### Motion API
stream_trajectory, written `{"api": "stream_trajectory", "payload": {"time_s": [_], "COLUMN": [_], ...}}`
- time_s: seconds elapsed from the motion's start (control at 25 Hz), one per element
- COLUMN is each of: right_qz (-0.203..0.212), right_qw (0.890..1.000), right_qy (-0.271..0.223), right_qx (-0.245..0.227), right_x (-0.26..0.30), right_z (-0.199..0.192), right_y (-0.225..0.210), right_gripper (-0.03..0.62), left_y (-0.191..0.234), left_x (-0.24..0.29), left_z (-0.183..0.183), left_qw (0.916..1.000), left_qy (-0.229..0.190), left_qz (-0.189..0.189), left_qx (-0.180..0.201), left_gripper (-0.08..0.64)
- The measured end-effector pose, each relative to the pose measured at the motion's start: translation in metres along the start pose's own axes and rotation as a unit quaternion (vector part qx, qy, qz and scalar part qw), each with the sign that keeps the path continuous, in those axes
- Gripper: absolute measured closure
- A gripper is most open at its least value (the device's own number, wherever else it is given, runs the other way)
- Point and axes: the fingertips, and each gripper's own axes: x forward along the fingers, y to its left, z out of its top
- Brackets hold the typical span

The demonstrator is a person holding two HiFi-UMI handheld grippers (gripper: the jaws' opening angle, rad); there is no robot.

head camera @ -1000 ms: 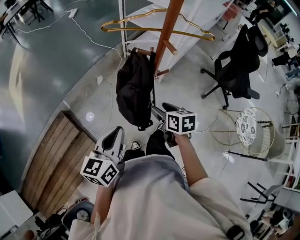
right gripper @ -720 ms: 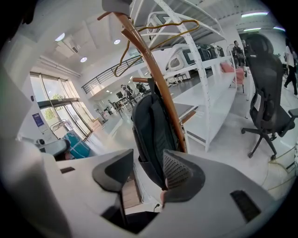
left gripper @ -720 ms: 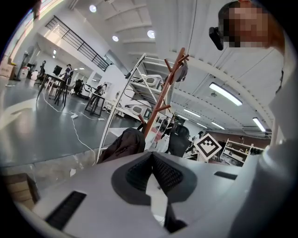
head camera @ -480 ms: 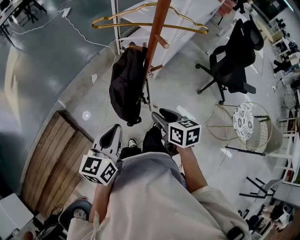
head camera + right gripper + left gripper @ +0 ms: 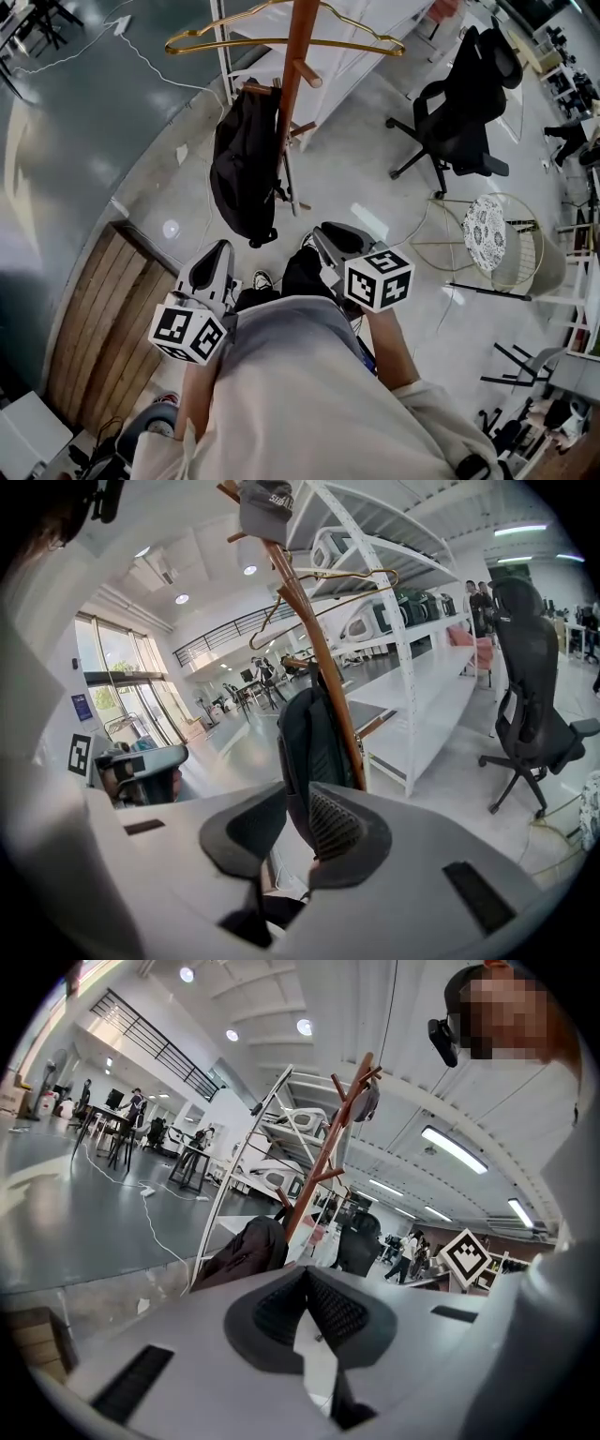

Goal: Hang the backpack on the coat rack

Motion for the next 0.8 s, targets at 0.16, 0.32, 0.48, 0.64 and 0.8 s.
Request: {"api": "stream_trajectory", "payload": {"time_s": [0.16, 0.32, 0.48, 0.64, 0.8], "right_qz": [-0.009, -0.035, -0.047, -0.054, -0.066], "right_qw": [1.0, 0.998, 0.996, 0.995, 0.993], "right_qy": [-0.022, -0.046, -0.064, -0.07, -0.07], "right_qx": [-0.013, -0.036, -0.044, -0.048, -0.062], "right_x": [-0.012, -0.024, -0.037, -0.04, -0.042], "right_z": [0.013, 0.022, 0.026, 0.026, 0.028], "right_y": [-0.001, -0.006, -0.011, -0.011, -0.009], "right_gripper": [0.523, 0.551, 0.578, 0.583, 0.583], "left_y": [-0.003, -0.004, -0.005, -0.003, 0.003], "left_x": [0.006, 0.007, 0.006, 0.007, 0.005], "left_z": [0.01, 0.013, 0.009, 0.01, 0.014], "left_qw": [0.9999, 0.9995, 0.9994, 0.9992, 0.9992], "left_qy": [0.001, 0.009, 0.017, 0.024, 0.019], "left_qz": [0.001, 0.014, 0.02, 0.021, 0.029], "left_qx": [0.014, 0.025, 0.021, 0.025, 0.022], "left_gripper": [0.554, 0.554, 0.554, 0.557, 0.557]}}
